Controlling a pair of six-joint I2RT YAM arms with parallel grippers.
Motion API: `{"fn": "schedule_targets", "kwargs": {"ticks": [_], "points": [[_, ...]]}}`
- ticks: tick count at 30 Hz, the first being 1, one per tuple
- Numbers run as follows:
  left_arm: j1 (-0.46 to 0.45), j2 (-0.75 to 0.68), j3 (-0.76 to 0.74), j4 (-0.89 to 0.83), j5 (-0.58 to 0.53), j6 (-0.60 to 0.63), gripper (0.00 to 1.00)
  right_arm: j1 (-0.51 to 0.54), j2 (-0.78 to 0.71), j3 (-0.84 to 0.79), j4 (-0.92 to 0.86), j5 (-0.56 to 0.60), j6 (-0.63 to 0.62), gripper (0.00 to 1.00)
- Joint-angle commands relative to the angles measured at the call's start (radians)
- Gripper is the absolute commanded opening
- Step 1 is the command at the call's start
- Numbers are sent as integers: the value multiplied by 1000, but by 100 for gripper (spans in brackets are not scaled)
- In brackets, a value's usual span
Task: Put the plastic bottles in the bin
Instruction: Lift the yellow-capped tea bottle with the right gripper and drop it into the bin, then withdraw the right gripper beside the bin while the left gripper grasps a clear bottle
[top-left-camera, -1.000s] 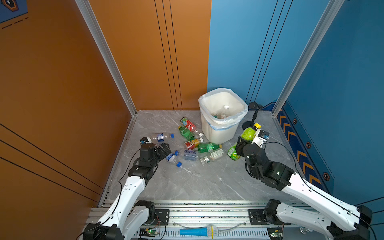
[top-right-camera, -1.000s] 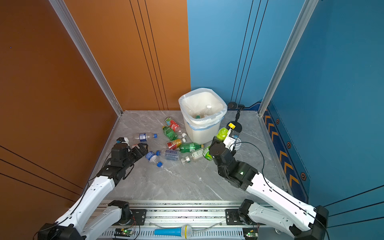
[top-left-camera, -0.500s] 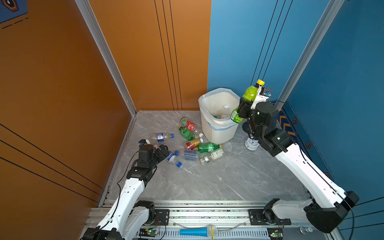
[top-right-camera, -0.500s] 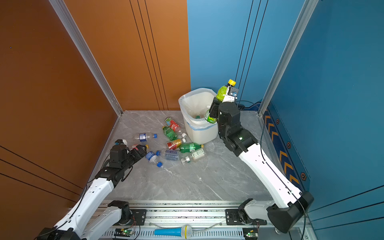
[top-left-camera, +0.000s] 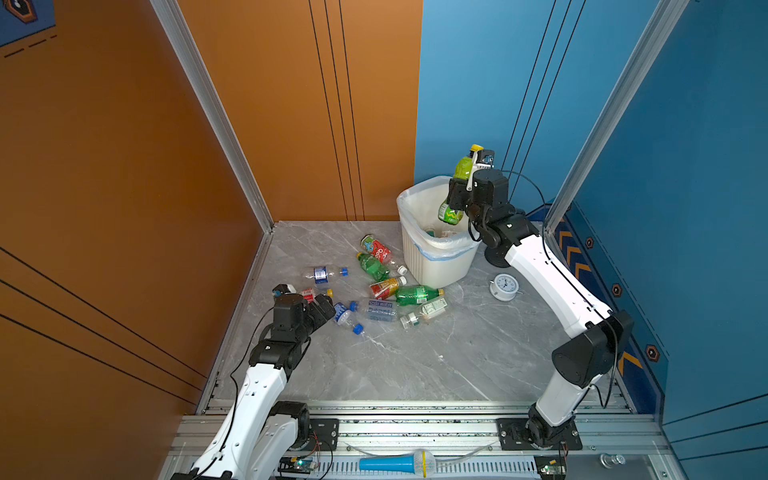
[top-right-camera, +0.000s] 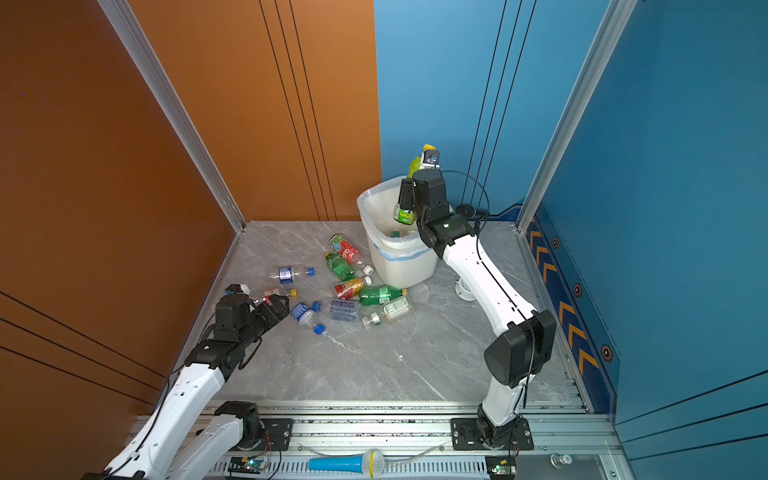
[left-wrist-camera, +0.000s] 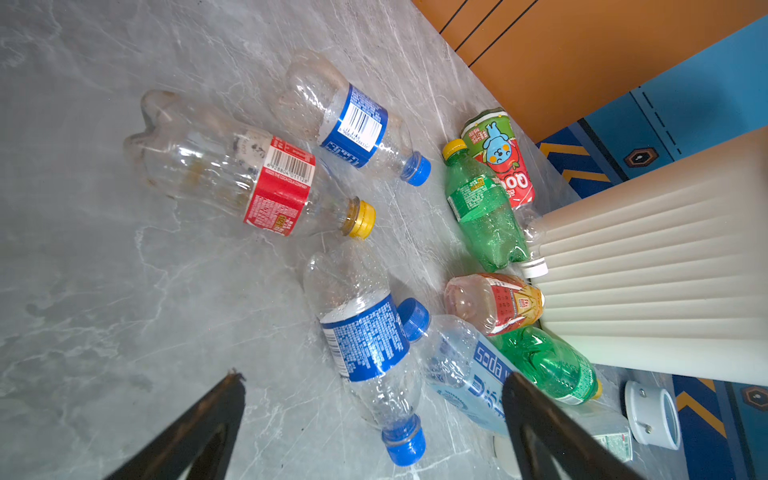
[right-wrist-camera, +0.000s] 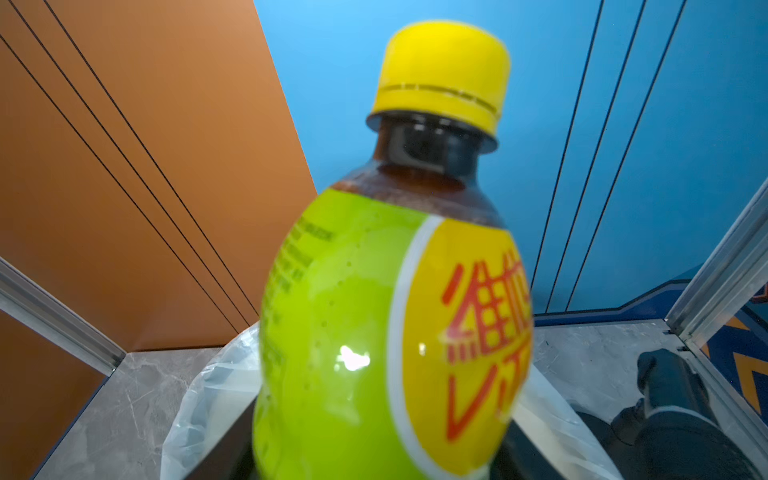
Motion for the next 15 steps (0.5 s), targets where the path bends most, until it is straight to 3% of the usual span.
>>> {"fn": "schedule_targets", "kwargs": {"ticks": [1, 5, 11, 15], "points": [[11, -10, -12, -25, 8, -3, 98, -11, 14, 45, -34, -45, 1, 63], [17, -9, -13, -24, 9, -5, 98, -22, 30, 51, -54, -88, 37, 67], [20, 7, -4, -17, 16, -4, 98, -32, 7, 55, -111, -78, 75, 97], [21, 22, -3, -6, 23, -6, 98, -51, -96, -57, -71, -109, 112, 100]]}}
